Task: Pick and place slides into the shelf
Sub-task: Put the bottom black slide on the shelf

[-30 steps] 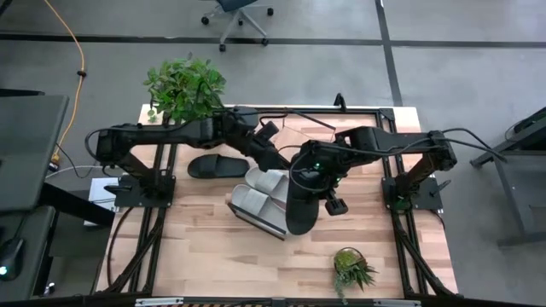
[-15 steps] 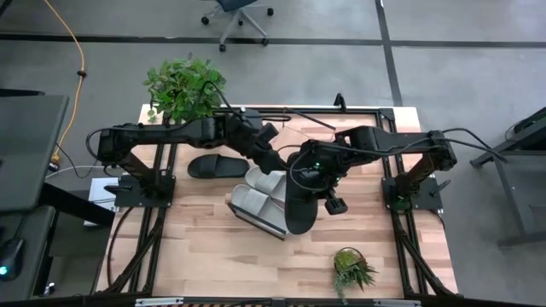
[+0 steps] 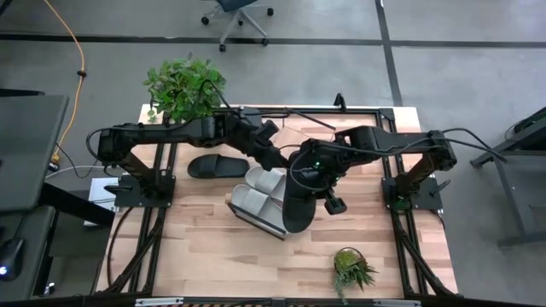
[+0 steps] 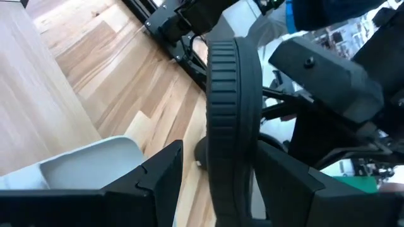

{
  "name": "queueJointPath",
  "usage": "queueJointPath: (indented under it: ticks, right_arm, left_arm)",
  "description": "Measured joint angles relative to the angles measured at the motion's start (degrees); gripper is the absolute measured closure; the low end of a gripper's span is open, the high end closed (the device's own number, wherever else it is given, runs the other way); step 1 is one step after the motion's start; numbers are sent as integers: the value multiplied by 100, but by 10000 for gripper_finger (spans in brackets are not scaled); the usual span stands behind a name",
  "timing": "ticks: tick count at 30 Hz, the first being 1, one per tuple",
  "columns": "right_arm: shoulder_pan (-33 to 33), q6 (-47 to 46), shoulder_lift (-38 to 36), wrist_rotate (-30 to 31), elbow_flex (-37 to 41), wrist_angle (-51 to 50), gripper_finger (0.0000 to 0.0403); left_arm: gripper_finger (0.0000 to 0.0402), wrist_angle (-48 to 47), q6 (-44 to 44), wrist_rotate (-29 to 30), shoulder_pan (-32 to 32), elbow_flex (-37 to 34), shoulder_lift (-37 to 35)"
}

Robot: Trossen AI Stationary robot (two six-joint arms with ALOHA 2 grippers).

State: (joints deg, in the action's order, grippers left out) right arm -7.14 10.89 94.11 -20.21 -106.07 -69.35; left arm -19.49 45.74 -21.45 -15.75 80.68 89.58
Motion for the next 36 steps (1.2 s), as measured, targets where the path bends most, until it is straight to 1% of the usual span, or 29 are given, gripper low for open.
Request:
queueJointPath:
  ticks: [5, 16, 25, 28, 36]
  right_arm:
    - [0, 18, 0, 0, 1, 17, 403]
    - [13, 119, 0, 2, 1, 108, 403]
    - [15, 119, 0, 4, 1, 108, 403]
    - [15, 121, 0, 4, 1, 108, 403]
    - [15, 170, 0, 7, 1, 127, 403]
  left_arm:
    - [222, 90, 103, -124, 0, 0, 0]
    - [222, 96, 105, -174, 0, 0, 0]
    - [226, 288, 117, -215, 0, -2, 0]
    - [244, 295, 115, -215, 0, -2, 0]
    - [320, 295, 111, -191, 0, -4, 0]
